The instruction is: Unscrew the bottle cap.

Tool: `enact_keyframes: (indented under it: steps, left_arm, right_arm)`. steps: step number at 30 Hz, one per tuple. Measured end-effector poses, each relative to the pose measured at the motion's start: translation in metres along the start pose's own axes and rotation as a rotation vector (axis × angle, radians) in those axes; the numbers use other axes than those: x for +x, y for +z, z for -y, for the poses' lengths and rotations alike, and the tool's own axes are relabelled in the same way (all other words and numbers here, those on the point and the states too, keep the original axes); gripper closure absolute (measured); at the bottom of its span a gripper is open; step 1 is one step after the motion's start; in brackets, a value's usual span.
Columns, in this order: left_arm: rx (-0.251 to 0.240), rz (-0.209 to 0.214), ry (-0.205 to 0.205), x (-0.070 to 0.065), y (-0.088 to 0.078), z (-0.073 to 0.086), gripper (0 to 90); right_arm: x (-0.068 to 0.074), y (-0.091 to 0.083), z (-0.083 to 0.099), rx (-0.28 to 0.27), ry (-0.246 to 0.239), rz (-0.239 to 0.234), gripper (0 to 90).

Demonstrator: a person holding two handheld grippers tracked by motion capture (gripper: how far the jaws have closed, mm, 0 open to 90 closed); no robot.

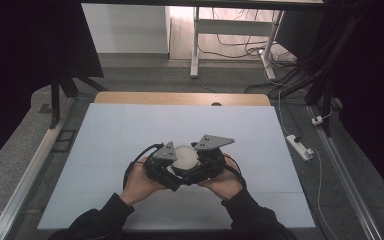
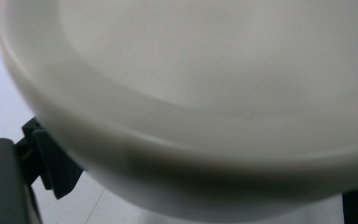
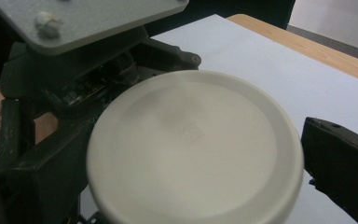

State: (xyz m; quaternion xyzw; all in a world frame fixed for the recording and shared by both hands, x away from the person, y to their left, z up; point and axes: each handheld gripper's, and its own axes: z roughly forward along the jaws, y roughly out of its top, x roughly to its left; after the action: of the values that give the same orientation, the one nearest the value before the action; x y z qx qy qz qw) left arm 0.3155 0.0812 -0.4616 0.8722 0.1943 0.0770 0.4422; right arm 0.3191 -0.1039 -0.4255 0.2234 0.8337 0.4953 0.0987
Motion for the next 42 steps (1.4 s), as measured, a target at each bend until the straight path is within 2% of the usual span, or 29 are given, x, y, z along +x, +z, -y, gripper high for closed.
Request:
enact_keyframes:
  steps: [2,5,10,14,21,28,30,32,33,34,35,36,39,42]
  left_arm:
    - [-0.004,0.004,-0.001,0.000,0.000,0.000,7.8]
    - [-0.003,0.009,0.001,0.000,0.000,-0.001,7.8]
    - [0.004,0.022,0.013,0.002,-0.001,-0.002,7.9]
    - [0.007,0.051,0.024,0.003,-0.001,-0.001,7.9]
    - [0.018,0.138,0.071,0.007,-0.001,-0.001,7.9]
    - [0.018,0.235,0.117,0.007,-0.001,0.000,7.8]
    - [0.021,0.233,0.122,0.006,0.000,-0.001,7.8]
    - [0.023,0.224,0.117,0.005,0.001,0.000,7.8]
    - [0.018,0.216,0.105,0.005,0.001,0.000,7.8]
    - [0.017,0.204,0.100,0.006,0.000,0.000,7.8]
    - [0.018,0.191,0.095,0.006,0.000,-0.001,7.8]
    - [0.014,0.177,0.088,0.006,-0.001,0.000,7.8]
    - [0.007,0.141,0.063,0.008,-0.003,0.000,7.8]
    - [0.008,0.080,0.044,0.008,-0.004,0.000,7.8]
  right_arm:
    - [0.000,0.001,0.000,0.000,-0.002,-0.002,0.2]
    - [0.000,0.002,0.002,-0.009,-0.008,-0.030,6.1]
    - [-0.001,0.001,0.002,-0.026,-0.019,-0.035,6.9]
    - [-0.004,0.001,0.003,-0.022,-0.032,-0.073,7.0]
    - [-0.014,-0.001,0.004,-0.013,-0.067,-0.204,7.1]
    - [-0.025,-0.002,0.006,-0.010,-0.113,-0.378,7.0]
    - [-0.026,-0.003,0.006,-0.008,-0.119,-0.405,7.0]
    - [-0.026,-0.003,0.007,-0.001,-0.122,-0.402,6.7]
    - [-0.026,-0.003,0.007,-0.012,-0.097,-0.375,3.7]
    - [-0.026,-0.003,0.007,-0.012,-0.097,-0.375,3.7]
    - [-0.025,-0.003,0.007,-0.022,-0.082,-0.352,0.0]
    - [-0.025,-0.004,0.006,-0.030,-0.062,-0.339,0.0]
    - [-0.024,-0.011,0.002,-0.064,-0.039,-0.271,0.0]
    - [-0.020,-0.015,0.002,-0.064,-0.012,-0.180,0.0]
